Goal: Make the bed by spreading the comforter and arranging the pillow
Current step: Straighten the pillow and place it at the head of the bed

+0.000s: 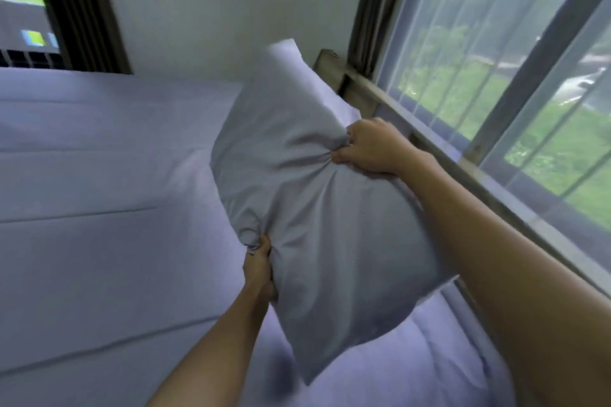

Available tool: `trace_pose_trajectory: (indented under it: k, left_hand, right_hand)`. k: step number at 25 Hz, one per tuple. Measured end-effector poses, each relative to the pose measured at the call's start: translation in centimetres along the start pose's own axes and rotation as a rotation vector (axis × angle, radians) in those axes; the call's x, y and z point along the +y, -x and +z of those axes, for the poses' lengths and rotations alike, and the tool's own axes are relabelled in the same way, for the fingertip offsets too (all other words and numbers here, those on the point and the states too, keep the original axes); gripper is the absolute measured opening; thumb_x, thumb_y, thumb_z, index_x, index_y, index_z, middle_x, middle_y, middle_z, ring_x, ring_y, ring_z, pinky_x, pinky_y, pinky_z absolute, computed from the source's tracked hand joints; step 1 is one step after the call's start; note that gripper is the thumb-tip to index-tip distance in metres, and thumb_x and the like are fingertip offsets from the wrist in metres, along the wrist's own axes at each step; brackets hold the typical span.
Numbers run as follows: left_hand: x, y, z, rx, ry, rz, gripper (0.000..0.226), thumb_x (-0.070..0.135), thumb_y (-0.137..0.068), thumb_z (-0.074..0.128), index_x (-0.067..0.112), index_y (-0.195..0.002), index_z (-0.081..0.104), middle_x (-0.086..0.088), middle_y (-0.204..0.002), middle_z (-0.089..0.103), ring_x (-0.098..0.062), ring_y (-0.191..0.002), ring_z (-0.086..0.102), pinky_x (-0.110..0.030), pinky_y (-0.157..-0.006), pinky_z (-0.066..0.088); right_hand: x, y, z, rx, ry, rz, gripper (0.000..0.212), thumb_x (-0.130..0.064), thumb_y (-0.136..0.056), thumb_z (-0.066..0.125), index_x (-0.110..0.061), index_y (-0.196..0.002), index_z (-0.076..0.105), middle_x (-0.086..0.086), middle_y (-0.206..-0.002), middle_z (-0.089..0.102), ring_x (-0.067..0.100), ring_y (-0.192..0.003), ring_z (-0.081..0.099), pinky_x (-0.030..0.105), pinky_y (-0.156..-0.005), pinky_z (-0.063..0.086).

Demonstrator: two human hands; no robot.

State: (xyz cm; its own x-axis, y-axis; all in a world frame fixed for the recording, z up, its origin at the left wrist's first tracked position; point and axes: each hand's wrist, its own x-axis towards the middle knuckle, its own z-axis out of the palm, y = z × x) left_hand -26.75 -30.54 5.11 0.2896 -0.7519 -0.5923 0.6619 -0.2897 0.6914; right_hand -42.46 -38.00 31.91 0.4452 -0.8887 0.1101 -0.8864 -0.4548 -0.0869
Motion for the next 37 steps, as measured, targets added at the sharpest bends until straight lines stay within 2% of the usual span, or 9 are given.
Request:
trace_pose_trajectory:
  k: [9,12,16,20,22,25,28,32,37]
  left_hand:
    - [-15.9,-7.6,25.4,-0.148,0.113,-0.055,0.080,0.069,-0.056,0.073,0.024,-0.122,0.063,-0.003,-0.122,0.066,-0.027,-0.107,0.064,-0.047,-0.098,0.049]
    - [-19.8,-6.9,28.7,-0.096,0.058,-0.148,0.060,0.042,-0.081,0.061,0.005,-0.128,0.054,-0.013,-0.127,0.059,-0.031,-0.113,0.058,-0.052,-0.100,0.046]
    - [-22.4,-6.6,31.3,-0.287,-0.300,-0.172,0.035,0.028,-0.089,0.058,0.015,-0.122,0.056,-0.008,-0.117,0.065,-0.027,-0.104,0.063,-0.036,-0.079,0.056]
    - [-24.7,-7.5,30.9,-0.165,-0.670,0.042,0.063,0.039,-0.078,0.057,0.020,-0.135,0.041,-0.004,-0.139,0.051,-0.022,-0.125,0.050,-0.038,-0.108,0.040]
    - [-25.4,-4.7,29.9,-0.155,-0.620,0.087,0.047,0.024,-0.092,0.048,0.013,-0.136,0.037,-0.002,-0.136,0.047,-0.017,-0.127,0.044,-0.030,-0.112,0.030]
    - [-27.0,-1.9,27.1,-0.367,-0.630,-0.157,0.042,0.033,-0.101,0.034,0.018,-0.141,0.034,0.009,-0.138,0.040,-0.017,-0.131,0.040,-0.029,-0.114,0.028]
    - [-28.0,-3.0,25.1,-0.499,-0.804,-0.438,0.070,0.053,-0.078,0.052,0.022,-0.140,0.044,0.001,-0.137,0.055,-0.020,-0.126,0.050,-0.041,-0.112,0.037]
    - [-21.8,0.0,26.0,-0.553,-1.325,-0.117,0.037,0.014,-0.090,0.044,0.004,-0.123,0.056,-0.014,-0.131,0.058,-0.027,-0.120,0.053,-0.029,-0.097,0.043]
    - [-13.7,1.6,28.8,-0.512,-1.442,0.284,0.037,0.025,-0.084,0.046,0.007,-0.112,0.063,-0.011,-0.121,0.065,-0.028,-0.111,0.060,-0.032,-0.093,0.048]
  right_hand:
    - [22.9,0.3,-1.7,0.032,0.222,0.116,0.038,-0.038,-0.084,0.061,-0.007,-0.107,0.065,0.027,-0.113,0.061,0.041,-0.105,0.056,0.037,-0.076,0.041]
    - [27.7,-0.4,2.4,0.010,0.206,0.188,0.045,-0.041,-0.087,0.054,-0.009,-0.118,0.060,0.029,-0.125,0.054,0.042,-0.113,0.054,0.041,-0.087,0.045]
    - [34.1,0.6,10.0,-0.061,0.219,0.345,0.035,-0.025,-0.085,0.053,-0.009,-0.115,0.061,0.031,-0.127,0.053,0.043,-0.108,0.057,0.040,-0.081,0.046]
    - [39.5,0.9,8.6,0.088,0.057,0.473,0.045,-0.050,-0.085,0.055,-0.011,-0.105,0.062,0.022,-0.105,0.065,0.040,-0.096,0.060,0.037,-0.069,0.042]
    - [40.6,0.8,8.1,0.067,-0.092,0.488,0.062,-0.062,-0.077,0.060,-0.010,-0.109,0.054,0.019,-0.112,0.061,0.038,-0.102,0.057,0.040,-0.076,0.043]
    - [41.1,1.6,8.1,0.001,-0.325,0.587,0.087,-0.076,-0.072,0.055,-0.011,-0.128,0.041,0.015,-0.136,0.045,0.034,-0.123,0.046,0.044,-0.098,0.040]
    - [41.1,2.5,7.7,-0.078,-0.255,0.669,0.094,-0.081,-0.072,0.045,-0.015,-0.138,0.034,0.012,-0.142,0.046,0.034,-0.125,0.047,0.048,-0.100,0.041]
    - [36.8,4.6,8.0,0.185,0.096,0.662,0.059,-0.055,-0.089,0.044,-0.012,-0.129,0.045,0.021,-0.118,0.061,0.040,-0.105,0.059,0.040,-0.075,0.041]
    - [31.8,11.1,6.6,0.247,-0.055,0.802,0.046,-0.033,-0.085,0.049,-0.015,-0.128,0.052,0.018,-0.126,0.059,0.037,-0.117,0.055,0.045,-0.099,0.039]
